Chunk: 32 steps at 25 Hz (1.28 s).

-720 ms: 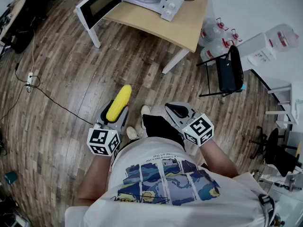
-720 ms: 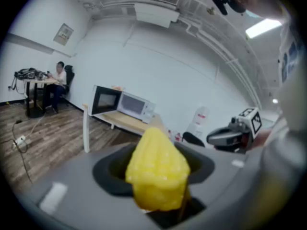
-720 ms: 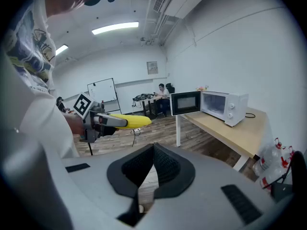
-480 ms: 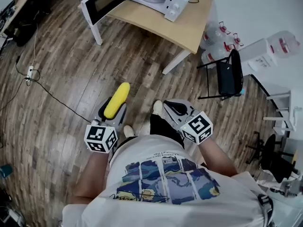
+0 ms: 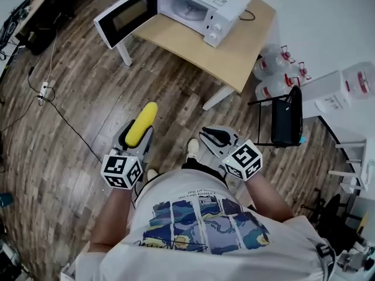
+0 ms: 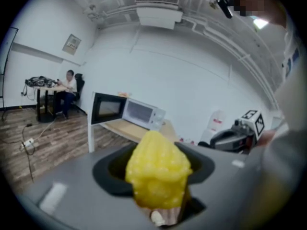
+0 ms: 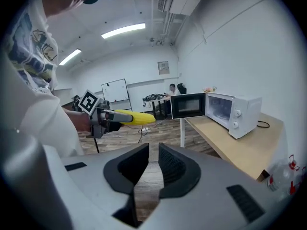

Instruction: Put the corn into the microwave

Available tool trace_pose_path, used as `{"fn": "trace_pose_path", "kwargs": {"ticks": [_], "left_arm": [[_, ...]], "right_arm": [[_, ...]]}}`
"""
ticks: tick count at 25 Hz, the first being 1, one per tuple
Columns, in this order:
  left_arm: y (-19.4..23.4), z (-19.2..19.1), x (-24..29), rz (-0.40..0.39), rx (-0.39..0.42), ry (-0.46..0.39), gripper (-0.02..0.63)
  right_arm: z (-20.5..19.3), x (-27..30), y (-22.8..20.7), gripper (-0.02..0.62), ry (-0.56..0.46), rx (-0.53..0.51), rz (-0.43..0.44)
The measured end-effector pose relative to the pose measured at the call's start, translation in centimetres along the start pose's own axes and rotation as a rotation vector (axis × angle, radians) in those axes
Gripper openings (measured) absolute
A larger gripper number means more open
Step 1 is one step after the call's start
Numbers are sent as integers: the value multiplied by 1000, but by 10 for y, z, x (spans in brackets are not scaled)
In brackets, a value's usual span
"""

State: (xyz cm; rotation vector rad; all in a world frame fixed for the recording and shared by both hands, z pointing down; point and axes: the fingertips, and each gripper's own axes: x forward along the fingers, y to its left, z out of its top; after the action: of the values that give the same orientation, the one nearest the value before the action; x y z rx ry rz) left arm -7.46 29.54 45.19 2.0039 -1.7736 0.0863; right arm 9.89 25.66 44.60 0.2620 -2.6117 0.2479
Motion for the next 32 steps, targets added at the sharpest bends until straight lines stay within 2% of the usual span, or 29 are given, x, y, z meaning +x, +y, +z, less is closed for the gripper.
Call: {"fn": "trace_pose_path", "kwargs": {"ticks": [2, 5, 13, 20, 23, 27, 32], "left_arm": [[-7, 13, 27, 16, 10, -1, 256], [-16, 31, 69, 36, 11, -9, 256], [-18, 69, 161, 127, -16, -47, 255], [13, 103, 230, 144, 17, -45, 255], [36, 116, 267, 131, 27, -45, 255], [67, 138, 323, 100, 73, -37, 255], [105, 172, 393, 48, 131, -13, 255]], "right_arm": [[2, -6, -33, 89, 3, -9, 10], [2, -20, -80, 104, 3, -2, 6], [-14, -50, -176, 104, 16, 52, 3], [-11, -37, -223, 97, 4, 133, -28], [-6, -28, -243, 97, 9, 153, -73], [6, -16, -279, 97, 12, 216, -181], [38, 8, -315, 97, -2, 288, -276]]}}
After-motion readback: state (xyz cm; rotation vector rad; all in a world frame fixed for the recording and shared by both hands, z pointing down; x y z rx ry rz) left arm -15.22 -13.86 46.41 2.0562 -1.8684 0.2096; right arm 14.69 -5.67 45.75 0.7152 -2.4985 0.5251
